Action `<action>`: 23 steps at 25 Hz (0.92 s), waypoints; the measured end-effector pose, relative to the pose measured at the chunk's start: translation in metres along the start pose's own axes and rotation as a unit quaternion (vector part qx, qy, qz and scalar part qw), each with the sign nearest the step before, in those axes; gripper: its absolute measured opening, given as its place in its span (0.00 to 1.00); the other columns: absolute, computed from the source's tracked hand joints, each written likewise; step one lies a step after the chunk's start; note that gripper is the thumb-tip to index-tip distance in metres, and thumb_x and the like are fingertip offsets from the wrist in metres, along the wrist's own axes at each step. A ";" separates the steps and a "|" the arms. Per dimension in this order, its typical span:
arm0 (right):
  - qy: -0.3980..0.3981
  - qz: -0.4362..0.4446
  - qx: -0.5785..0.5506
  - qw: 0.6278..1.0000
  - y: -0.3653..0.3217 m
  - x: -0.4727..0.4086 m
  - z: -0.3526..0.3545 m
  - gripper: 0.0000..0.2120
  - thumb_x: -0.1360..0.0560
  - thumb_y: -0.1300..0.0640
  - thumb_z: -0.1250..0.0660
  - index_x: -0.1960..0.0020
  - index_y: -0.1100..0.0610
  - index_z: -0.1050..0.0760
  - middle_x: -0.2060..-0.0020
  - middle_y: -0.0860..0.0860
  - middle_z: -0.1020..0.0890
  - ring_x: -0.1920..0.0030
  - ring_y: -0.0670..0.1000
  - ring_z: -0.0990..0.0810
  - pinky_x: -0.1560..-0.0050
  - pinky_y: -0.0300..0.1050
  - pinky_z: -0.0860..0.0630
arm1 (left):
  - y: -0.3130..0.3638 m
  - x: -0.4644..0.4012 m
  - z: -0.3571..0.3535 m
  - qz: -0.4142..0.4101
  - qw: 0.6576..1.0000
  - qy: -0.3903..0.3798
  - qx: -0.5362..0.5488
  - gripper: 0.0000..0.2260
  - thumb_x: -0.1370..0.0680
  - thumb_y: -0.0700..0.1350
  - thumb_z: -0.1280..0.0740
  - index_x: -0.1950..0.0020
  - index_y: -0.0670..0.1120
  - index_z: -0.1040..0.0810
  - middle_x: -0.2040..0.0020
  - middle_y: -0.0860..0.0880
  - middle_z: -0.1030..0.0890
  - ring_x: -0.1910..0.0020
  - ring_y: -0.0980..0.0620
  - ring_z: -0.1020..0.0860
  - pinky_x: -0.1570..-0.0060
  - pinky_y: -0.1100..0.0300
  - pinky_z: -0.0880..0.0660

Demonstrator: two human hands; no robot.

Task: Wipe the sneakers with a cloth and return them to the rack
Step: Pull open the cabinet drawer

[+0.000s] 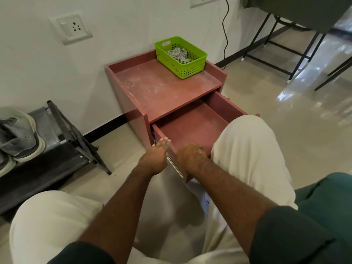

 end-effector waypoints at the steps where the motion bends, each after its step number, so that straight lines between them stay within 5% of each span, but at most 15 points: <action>1: -0.023 0.003 0.020 1.000 0.000 0.002 -0.007 0.14 0.20 0.55 0.37 0.38 0.62 0.25 0.43 0.57 0.20 0.44 0.58 0.20 0.48 0.53 0.23 | 0.000 0.000 -0.002 0.001 1.000 -0.001 0.002 0.26 0.16 0.41 0.44 0.18 0.45 0.48 0.17 0.47 0.47 0.19 0.50 0.49 0.21 0.52 0.49; 3: -0.038 0.012 0.035 0.999 0.000 0.002 -0.017 0.16 0.20 0.55 0.36 0.36 0.63 0.26 0.42 0.56 0.21 0.42 0.57 0.21 0.49 0.53 0.23 | -0.003 0.000 -0.005 0.005 1.000 0.002 0.013 0.26 0.15 0.43 0.45 0.18 0.46 0.48 0.17 0.48 0.47 0.19 0.50 0.49 0.21 0.51 0.48; 5: -0.002 -0.003 -0.033 0.999 0.002 0.002 -0.014 0.21 0.19 0.55 0.39 0.29 0.62 0.33 0.34 0.59 0.26 0.34 0.60 0.26 0.37 0.56 0.28 | -0.005 0.003 -0.005 0.015 0.999 0.011 0.028 0.25 0.15 0.45 0.46 0.18 0.45 0.48 0.17 0.48 0.47 0.19 0.50 0.49 0.21 0.50 0.47; 8: 0.044 -0.008 -0.111 0.993 -0.002 0.003 -0.013 0.33 0.18 0.52 0.45 0.20 0.60 0.56 0.20 0.56 0.49 0.21 0.59 0.50 0.22 0.59 0.49 | -0.011 0.012 0.000 0.031 0.999 0.018 0.038 0.25 0.14 0.48 0.47 0.18 0.46 0.48 0.17 0.48 0.48 0.19 0.51 0.49 0.21 0.49 0.47; 11: 0.061 0.020 -0.106 0.992 -0.006 -0.015 -0.005 0.36 0.19 0.50 0.44 0.20 0.56 0.62 0.19 0.52 0.57 0.20 0.55 0.58 0.22 0.61 0.55 | -0.027 0.017 0.013 0.044 0.998 0.027 0.029 0.26 0.14 0.50 0.46 0.18 0.47 0.49 0.17 0.49 0.48 0.19 0.52 0.50 0.21 0.50 0.47; 14: 0.075 0.110 -0.022 0.991 -0.026 -0.042 0.027 0.35 0.23 0.52 0.37 0.20 0.55 0.47 0.21 0.53 0.44 0.22 0.56 0.43 0.25 0.62 0.43 | -0.055 0.006 0.030 0.043 0.999 0.028 -0.009 0.27 0.15 0.51 0.45 0.18 0.47 0.49 0.17 0.49 0.48 0.19 0.52 0.50 0.22 0.52 0.48; 17: 0.097 0.196 0.016 0.976 -0.057 -0.063 0.051 0.20 0.25 0.56 0.34 0.34 0.55 0.29 0.41 0.53 0.22 0.42 0.55 0.22 0.44 0.53 0.26 | -0.085 -0.003 0.034 0.046 0.998 -0.003 -0.041 0.27 0.15 0.52 0.45 0.18 0.47 0.48 0.17 0.49 0.48 0.19 0.51 0.49 0.21 0.50 0.47; 20: 0.048 0.237 -0.048 0.969 -0.098 -0.085 0.052 0.19 0.26 0.57 0.33 0.36 0.56 0.30 0.44 0.53 0.22 0.47 0.55 0.21 0.52 0.51 0.25 | -0.126 -0.003 0.037 0.095 0.993 -0.046 -0.043 0.27 0.15 0.53 0.45 0.18 0.47 0.49 0.17 0.48 0.48 0.19 0.50 0.49 0.21 0.50 0.48; 23: 0.016 0.242 -0.068 0.968 -0.142 -0.089 0.050 0.26 0.27 0.56 0.32 0.31 0.56 0.33 0.37 0.54 0.26 0.38 0.57 0.25 0.45 0.55 0.26 | -0.161 0.013 0.056 0.144 0.988 -0.032 -0.038 0.27 0.15 0.52 0.44 0.18 0.46 0.48 0.17 0.47 0.48 0.19 0.50 0.49 0.22 0.53 0.49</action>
Point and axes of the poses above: each hand's wrist, its own x-axis away from the middle knuckle, its own z-axis out of the back of the hand, y = z × x, the point moved 9 cm from there along -x, towards the middle knuckle
